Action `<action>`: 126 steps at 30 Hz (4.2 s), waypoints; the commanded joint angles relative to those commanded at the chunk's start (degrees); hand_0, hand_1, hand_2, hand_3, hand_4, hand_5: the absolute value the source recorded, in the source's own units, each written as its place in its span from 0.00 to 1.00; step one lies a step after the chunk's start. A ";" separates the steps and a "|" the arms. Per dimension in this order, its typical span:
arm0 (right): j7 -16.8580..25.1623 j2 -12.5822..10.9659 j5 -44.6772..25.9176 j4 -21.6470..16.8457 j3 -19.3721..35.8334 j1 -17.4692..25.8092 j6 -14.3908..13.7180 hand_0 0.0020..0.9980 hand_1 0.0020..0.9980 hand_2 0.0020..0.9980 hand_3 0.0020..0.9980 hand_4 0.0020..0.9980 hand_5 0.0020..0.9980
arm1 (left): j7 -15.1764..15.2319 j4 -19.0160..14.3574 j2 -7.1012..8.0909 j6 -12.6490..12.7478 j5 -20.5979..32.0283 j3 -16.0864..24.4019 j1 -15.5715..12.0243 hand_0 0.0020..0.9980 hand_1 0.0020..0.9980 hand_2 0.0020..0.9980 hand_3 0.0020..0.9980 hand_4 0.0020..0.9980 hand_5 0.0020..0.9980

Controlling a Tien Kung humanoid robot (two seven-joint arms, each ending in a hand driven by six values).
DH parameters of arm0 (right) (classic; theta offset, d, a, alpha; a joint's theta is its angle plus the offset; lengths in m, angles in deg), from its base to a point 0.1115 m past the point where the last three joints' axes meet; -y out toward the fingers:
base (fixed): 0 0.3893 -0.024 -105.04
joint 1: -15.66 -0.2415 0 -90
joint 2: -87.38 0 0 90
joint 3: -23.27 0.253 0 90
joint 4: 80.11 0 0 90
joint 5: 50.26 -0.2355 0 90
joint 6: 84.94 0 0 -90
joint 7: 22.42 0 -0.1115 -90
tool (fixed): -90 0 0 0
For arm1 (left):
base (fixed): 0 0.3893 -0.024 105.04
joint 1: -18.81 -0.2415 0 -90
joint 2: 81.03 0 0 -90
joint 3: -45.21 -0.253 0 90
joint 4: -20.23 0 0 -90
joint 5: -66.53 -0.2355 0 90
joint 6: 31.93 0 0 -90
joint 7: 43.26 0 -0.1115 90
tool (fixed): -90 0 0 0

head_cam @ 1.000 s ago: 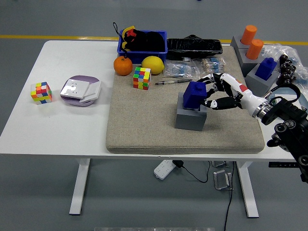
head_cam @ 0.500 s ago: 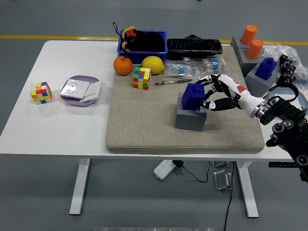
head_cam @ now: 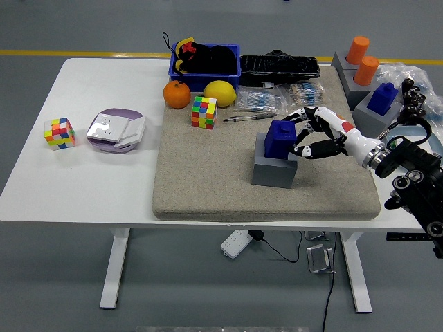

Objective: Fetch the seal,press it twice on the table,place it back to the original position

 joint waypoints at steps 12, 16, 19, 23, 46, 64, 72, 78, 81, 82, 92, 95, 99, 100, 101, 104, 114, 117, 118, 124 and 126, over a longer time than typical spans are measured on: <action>-1.15 0.10 0.26 -0.08 -0.23 0.00 0.09 0.46 0.36 0.37 0.40 0.73 0.00 | 0.01 0.05 0.00 0.01 -0.05 0.10 -0.06 0.82 0.82 0.79 0.84 0.80 0.41; -1.62 -0.11 -0.04 -0.36 -0.26 0.08 0.26 0.46 0.36 0.37 0.40 0.74 0.00 | 0.02 0.05 -0.03 0.00 -0.14 0.30 -0.05 0.82 0.82 0.79 0.84 0.80 0.41; -2.04 -0.24 -0.20 -0.79 0.05 0.27 0.40 0.46 0.36 0.37 0.40 0.74 0.00 | 0.01 0.08 -0.05 -0.01 -0.08 0.29 -0.14 0.82 0.82 0.79 0.84 0.80 0.41; -2.48 -0.28 -0.21 -1.32 0.53 0.41 0.56 0.46 0.36 0.37 0.40 0.74 0.00 | 0.00 0.13 -0.07 -0.02 -0.03 0.33 -0.20 0.82 0.82 0.79 0.84 0.80 0.41; -7.66 -0.63 0.07 -3.72 1.67 0.64 2.38 0.44 0.35 0.36 0.39 0.76 0.00 | 0.00 0.21 0.00 -0.01 -0.22 0.91 -0.27 0.82 0.82 0.79 0.84 0.81 0.41; -11.39 -0.26 -0.49 -5.83 2.26 1.18 3.04 0.42 0.34 0.35 0.39 0.79 0.00 | 0.00 0.23 0.02 -0.01 -0.11 0.95 -0.32 0.82 0.82 0.79 0.84 0.81 0.42; -11.57 0.05 -0.57 -4.93 2.01 0.92 2.88 0.42 0.34 0.35 0.39 0.79 0.00 | 0.00 0.21 -0.05 -0.01 -0.10 0.91 -0.25 0.82 0.82 0.79 0.84 0.81 0.42; -11.31 0.11 -0.84 -4.81 1.86 0.87 3.32 0.44 0.36 0.38 0.45 0.82 0.00 | 0.00 0.24 -0.07 -0.01 -0.09 0.92 -0.30 0.82 0.82 0.79 0.84 0.81 0.42; -11.03 0.10 -0.97 -4.80 1.89 0.86 3.66 0.48 0.47 0.49 0.56 0.80 0.00 | 0.00 0.25 -0.09 -0.01 -0.07 0.85 -0.26 0.82 0.82 0.79 0.84 0.81 0.42; -10.95 0.11 -0.97 -4.78 1.92 0.85 3.74 0.48 0.47 0.49 0.56 0.80 0.00 | -0.01 0.25 -0.09 -0.02 -0.08 0.84 -0.26 0.82 0.82 0.79 0.84 0.81 0.42; -10.41 0.15 -1.22 -4.62 2.10 0.84 4.10 0.51 0.56 0.57 0.62 0.86 0.00 | 0.02 0.22 -0.12 -0.04 -0.18 0.90 -0.20 0.82 0.82 0.79 0.84 0.81 0.42; -10.33 0.19 -1.21 -4.57 2.13 0.83 4.13 0.53 0.61 0.62 0.67 0.88 0.00 | 0.02 0.24 -0.11 -0.04 -0.17 0.88 -0.23 0.82 0.82 0.79 0.84 0.81 0.41; -10.24 0.22 -1.19 -4.47 2.09 0.86 4.21 0.54 0.66 0.67 0.72 0.91 0.00 | 0.02 0.24 -0.16 -0.03 -0.16 0.86 -0.27 0.82 0.82 0.79 0.84 0.81 0.41; -10.24 0.22 -1.15 -4.46 2.09 0.87 4.23 0.54 0.66 0.67 0.72 0.91 0.00 | 0.02 0.24 -0.18 -0.04 -0.17 0.88 -0.28 0.82 0.82 0.79 0.84 0.81 0.41; -10.24 0.23 -1.14 -4.45 2.08 0.88 4.25 0.54 0.66 0.67 0.72 0.91 0.00 | 0.01 0.23 -0.19 -0.04 -0.18 0.89 -0.29 0.82 0.82 0.79 0.84 0.81 0.41; -10.18 0.25 -1.19 -4.40 2.03 0.87 4.24 0.54 0.66 0.67 0.72 0.91 0.00 | 0.01 0.25 -0.23 -0.04 -0.15 0.90 -0.29 0.82 0.82 0.79 0.84 0.81 0.41; -9.74 0.22 -0.98 -4.13 2.10 0.87 4.11 0.55 0.69 0.71 0.75 0.90 0.00 | 0.01 0.24 -0.12 -0.03 -0.11 0.76 -0.23 0.82 0.82 0.79 0.84 0.81 0.41; -9.54 0.23 -0.62 -4.10 2.14 0.94 4.11 0.68 0.75 0.76 0.79 0.93 0.00 | 0.01 0.22 -0.11 -0.05 -0.11 0.73 -0.25 0.82 0.82 0.79 0.84 0.81 0.41; -9.33 0.23 -0.46 -4.08 2.16 0.97 4.01 0.68 0.75 0.76 0.79 0.93 0.00 | 0.01 0.22 -0.10 -0.05 -0.12 0.74 -0.25 0.82 0.82 0.79 0.84 0.81 0.41; -8.51 0.20 0.67 -3.72 2.30 1.02 3.56 0.83 0.82 0.81 0.84 0.97 0.00 | 0.00 0.19 -0.03 -0.06 -0.09 0.61 -0.24 0.82 0.82 0.79 0.84 0.81 0.41; -8.26 0.17 1.02 -3.56 2.34 1.08 3.44 0.83 0.82 0.81 0.84 0.97 0.00 | 0.00 0.18 -0.02 -0.06 -0.08 0.56 -0.25 0.82 0.82 0.79 0.84 0.81 0.41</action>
